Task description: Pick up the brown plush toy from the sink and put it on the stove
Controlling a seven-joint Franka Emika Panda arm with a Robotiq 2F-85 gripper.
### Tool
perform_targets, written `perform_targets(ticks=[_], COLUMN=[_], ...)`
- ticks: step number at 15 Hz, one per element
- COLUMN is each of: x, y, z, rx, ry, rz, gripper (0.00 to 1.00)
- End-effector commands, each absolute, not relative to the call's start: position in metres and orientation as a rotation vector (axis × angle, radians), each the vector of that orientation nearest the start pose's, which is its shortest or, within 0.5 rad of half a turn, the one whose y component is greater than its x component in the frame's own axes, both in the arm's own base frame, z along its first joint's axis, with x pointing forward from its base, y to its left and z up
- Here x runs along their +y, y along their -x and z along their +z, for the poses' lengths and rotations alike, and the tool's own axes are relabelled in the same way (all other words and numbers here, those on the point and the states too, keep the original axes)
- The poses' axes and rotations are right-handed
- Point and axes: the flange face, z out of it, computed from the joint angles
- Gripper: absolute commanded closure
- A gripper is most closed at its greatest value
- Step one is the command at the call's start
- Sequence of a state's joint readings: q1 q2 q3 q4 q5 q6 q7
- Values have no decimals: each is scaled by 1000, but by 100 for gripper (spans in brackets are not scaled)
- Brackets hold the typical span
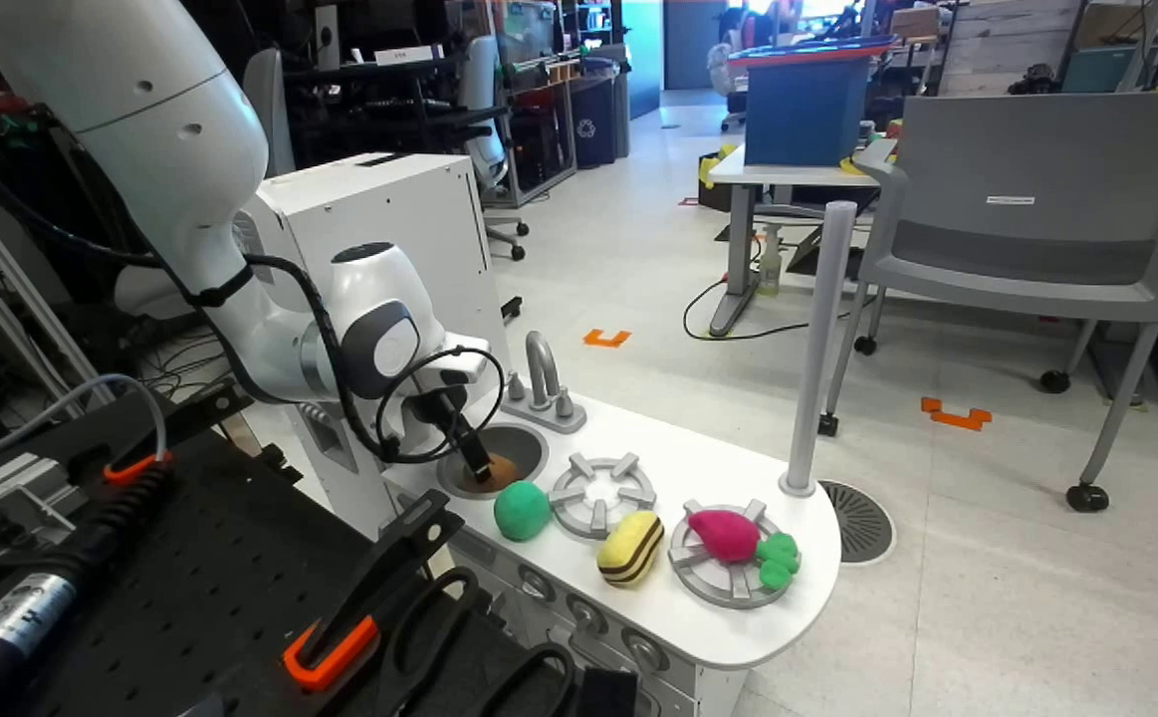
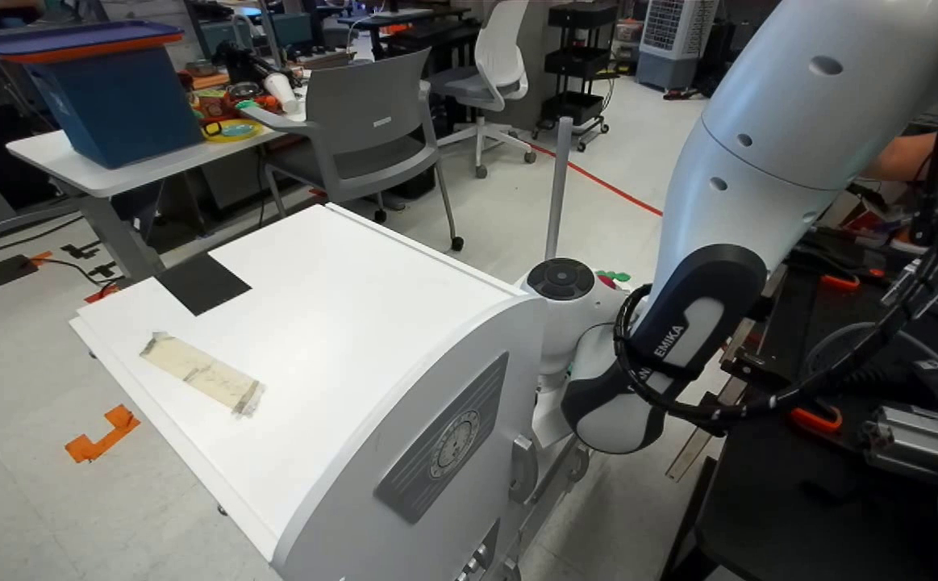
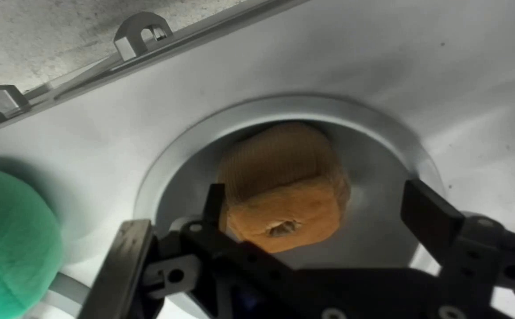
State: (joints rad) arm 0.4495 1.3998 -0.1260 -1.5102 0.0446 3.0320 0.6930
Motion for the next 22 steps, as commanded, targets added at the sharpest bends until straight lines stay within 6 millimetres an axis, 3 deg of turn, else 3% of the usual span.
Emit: perform_targets(ticks=[1,6,7,8,9,10,13,20,22], x=[196,185,178,176,174,173,171,172,171], y=[-566,-565,-560,-560,-561,-560,-560,-561,-562], z=[-156,-183,-165,-165,-164,-162,-157,-155,-158], rx=[453,458,467,462,460,457,439,465,470], ry=[3116,3171,3183,3194,3200,3210,3233,3237,3207], rz=[-329,-395,-407,-432,-446,-457,-502,-498,-475], gripper=[0,0,0,0,6,26,51,96,93])
